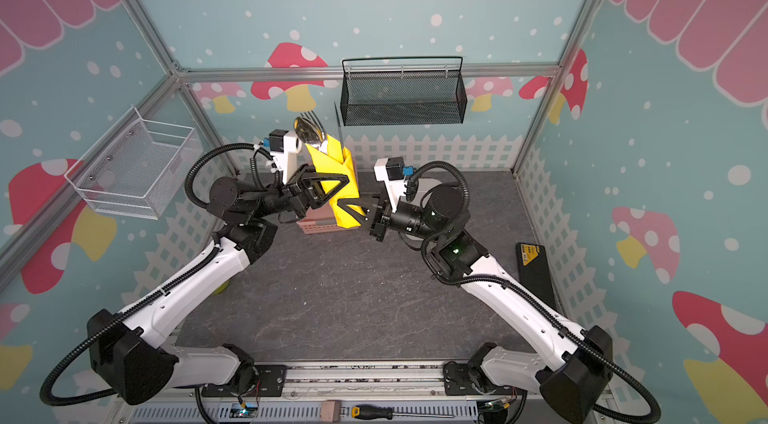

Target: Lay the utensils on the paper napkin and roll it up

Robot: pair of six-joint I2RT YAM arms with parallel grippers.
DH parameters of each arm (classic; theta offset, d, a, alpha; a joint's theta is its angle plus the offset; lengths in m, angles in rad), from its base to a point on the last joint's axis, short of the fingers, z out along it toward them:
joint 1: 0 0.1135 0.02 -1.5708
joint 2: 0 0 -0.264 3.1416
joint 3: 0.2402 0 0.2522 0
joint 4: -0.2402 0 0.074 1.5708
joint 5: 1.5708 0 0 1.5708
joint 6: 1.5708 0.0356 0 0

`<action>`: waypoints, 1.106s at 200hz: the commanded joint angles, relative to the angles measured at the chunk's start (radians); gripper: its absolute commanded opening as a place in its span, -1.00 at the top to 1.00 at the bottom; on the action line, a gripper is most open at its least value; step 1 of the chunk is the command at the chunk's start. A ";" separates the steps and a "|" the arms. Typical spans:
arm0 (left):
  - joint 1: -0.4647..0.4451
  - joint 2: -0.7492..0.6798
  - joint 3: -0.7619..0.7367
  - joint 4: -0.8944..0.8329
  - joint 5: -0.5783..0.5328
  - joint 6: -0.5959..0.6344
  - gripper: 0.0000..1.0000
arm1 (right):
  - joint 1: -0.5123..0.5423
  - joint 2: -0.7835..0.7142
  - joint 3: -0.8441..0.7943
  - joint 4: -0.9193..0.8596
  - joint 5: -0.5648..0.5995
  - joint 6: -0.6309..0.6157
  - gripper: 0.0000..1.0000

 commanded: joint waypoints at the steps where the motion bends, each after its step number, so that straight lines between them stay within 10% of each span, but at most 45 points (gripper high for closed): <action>1: 0.018 -0.073 -0.022 -0.070 -0.061 0.023 0.50 | 0.008 -0.040 -0.011 0.018 0.024 -0.061 0.89; 54: 0.034 -0.157 -0.028 -0.270 -0.059 0.158 -0.32 | 0.008 -0.057 -0.011 0.018 0.020 -0.059 0.90; 106: 0.025 -0.095 -0.055 -0.061 0.038 0.008 -0.49 | 0.008 -0.049 -0.017 0.085 -0.037 -0.029 0.91; 155: -0.021 0.005 -0.012 0.175 0.094 -0.138 -0.41 | 0.008 -0.020 -0.019 0.159 -0.118 0.011 0.90; 221: -0.034 0.028 0.013 0.193 0.124 -0.138 0.32 | 0.008 -0.025 -0.028 0.147 -0.087 0.007 0.90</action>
